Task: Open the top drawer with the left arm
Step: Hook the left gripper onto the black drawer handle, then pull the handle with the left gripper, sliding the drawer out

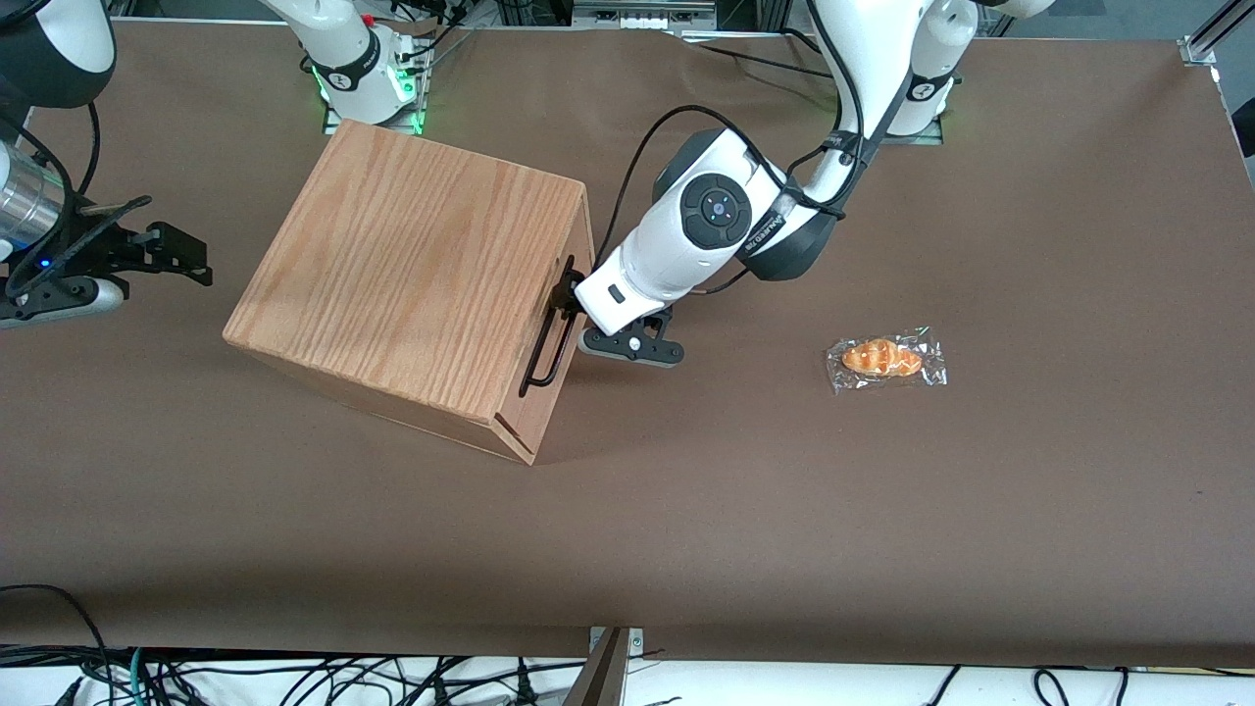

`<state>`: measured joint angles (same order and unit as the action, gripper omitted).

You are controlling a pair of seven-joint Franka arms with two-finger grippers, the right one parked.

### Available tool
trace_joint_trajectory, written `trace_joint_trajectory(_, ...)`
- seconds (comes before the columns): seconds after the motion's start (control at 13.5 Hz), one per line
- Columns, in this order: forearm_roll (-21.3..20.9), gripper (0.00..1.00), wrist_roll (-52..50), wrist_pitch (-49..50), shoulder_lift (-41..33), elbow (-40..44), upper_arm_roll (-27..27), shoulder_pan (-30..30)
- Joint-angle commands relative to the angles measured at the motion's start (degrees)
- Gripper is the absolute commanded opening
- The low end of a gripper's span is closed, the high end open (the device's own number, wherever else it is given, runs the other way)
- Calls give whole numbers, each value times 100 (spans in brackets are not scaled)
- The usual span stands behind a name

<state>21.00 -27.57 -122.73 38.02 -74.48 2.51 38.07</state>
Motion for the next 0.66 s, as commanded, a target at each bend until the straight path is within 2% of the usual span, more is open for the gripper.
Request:
trace_joint_trajectory(0.0,-237,100,-20,47,100,180,-66,-142)
trace_joint_trajectory(0.59,-254,100,-3,74,74,180,-66,-493)
